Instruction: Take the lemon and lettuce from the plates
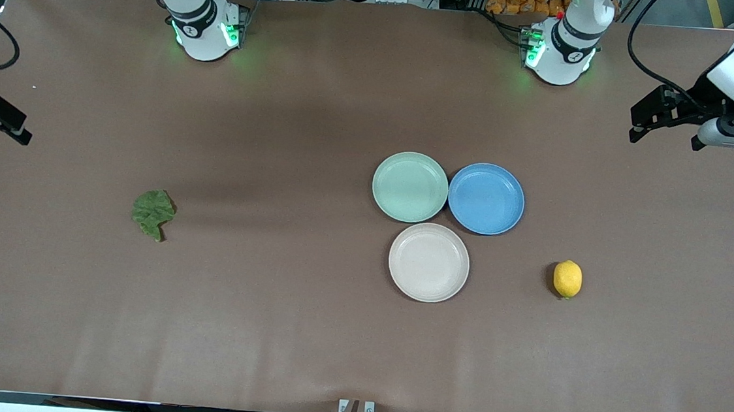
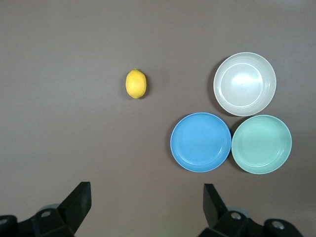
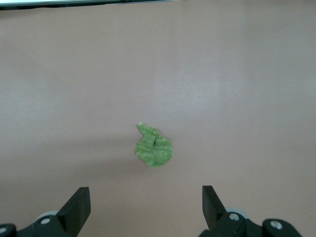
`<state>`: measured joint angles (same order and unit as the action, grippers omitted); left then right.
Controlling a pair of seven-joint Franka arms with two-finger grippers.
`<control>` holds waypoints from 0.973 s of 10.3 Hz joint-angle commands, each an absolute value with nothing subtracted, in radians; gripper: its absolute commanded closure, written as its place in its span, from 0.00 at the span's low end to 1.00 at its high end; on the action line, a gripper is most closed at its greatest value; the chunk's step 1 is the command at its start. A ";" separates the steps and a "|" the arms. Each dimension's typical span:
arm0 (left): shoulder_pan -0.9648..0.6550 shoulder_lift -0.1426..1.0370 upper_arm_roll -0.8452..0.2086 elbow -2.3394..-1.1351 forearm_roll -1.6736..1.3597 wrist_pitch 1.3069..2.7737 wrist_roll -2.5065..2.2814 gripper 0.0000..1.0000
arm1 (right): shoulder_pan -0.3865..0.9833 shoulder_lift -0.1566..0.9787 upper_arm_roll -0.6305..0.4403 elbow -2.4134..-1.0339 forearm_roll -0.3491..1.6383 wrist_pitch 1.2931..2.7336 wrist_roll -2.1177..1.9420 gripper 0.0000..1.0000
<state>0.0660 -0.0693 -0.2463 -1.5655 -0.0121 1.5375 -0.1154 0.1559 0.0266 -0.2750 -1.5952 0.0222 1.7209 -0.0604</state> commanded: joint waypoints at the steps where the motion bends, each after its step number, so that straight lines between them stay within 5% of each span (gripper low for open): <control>1: 0.061 -0.054 -0.255 -1.531 0.029 1.509 -0.097 0.00 | 0.167 0.040 -0.302 -1.586 0.026 1.741 -0.066 0.00; 10: 0.071 -0.058 -0.249 -1.517 0.017 1.491 -0.097 0.00 | 0.095 -0.095 -0.095 -1.577 0.034 1.582 0.045 0.00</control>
